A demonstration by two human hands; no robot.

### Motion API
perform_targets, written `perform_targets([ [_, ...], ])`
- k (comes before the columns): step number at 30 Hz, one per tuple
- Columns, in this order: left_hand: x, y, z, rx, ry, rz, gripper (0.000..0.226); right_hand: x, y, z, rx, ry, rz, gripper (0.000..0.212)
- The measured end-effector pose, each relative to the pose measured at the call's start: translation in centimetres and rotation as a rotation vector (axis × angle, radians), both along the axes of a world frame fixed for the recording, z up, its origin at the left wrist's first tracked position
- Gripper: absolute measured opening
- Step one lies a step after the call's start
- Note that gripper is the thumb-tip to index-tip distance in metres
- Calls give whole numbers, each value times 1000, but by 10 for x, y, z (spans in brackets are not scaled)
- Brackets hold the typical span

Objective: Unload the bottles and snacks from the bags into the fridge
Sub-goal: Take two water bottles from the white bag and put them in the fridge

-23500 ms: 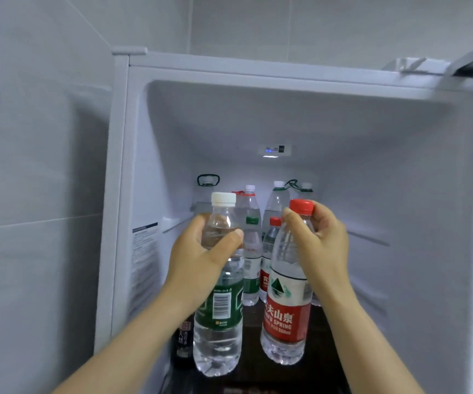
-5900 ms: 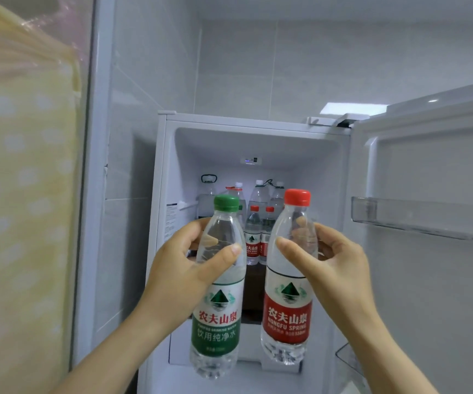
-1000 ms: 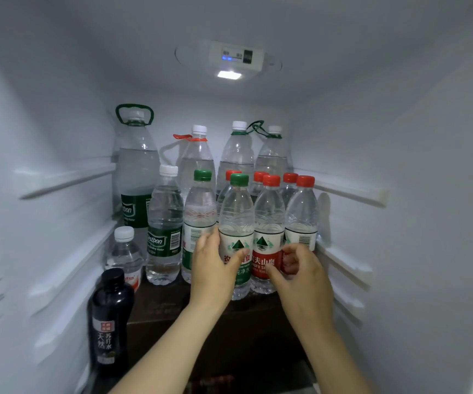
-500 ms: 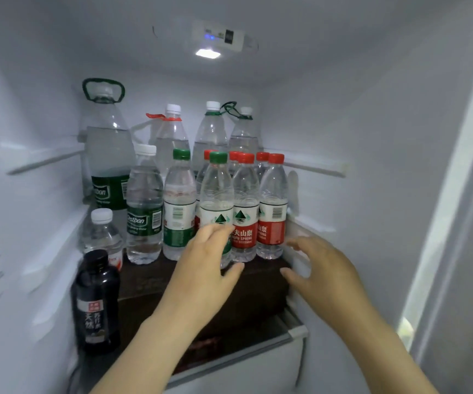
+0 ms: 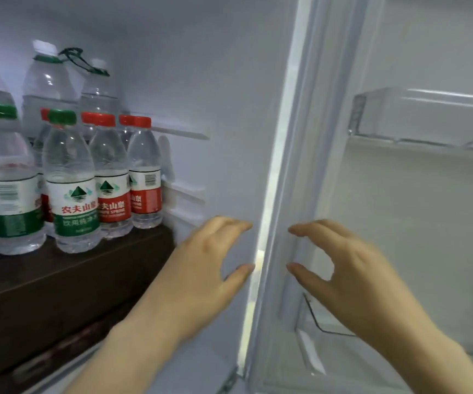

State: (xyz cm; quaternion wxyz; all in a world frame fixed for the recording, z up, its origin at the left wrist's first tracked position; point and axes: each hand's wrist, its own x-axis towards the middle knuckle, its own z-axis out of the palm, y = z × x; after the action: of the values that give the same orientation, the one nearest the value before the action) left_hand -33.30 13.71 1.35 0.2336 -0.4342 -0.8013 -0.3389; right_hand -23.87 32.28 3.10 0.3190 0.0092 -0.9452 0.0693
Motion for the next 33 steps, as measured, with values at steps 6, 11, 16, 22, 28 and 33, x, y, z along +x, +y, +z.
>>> perform_targets([
  [6,37,70,6,-55,14,-214,50,74,51,6,38,23,-227,41],
  [11,73,138,9,-100,23,-378,51,139,97,7,36,33,-398,42],
  [16,120,207,10,-88,63,-494,55,207,141,7,42,50,-552,43],
  [22,177,275,7,-47,88,-658,48,278,178,1,39,30,-723,46],
  [28,227,334,8,-39,80,-904,49,342,190,-2,-1,44,-924,45],
  [33,259,372,9,-41,77,-1114,53,376,182,-6,-9,60,-1134,46],
])
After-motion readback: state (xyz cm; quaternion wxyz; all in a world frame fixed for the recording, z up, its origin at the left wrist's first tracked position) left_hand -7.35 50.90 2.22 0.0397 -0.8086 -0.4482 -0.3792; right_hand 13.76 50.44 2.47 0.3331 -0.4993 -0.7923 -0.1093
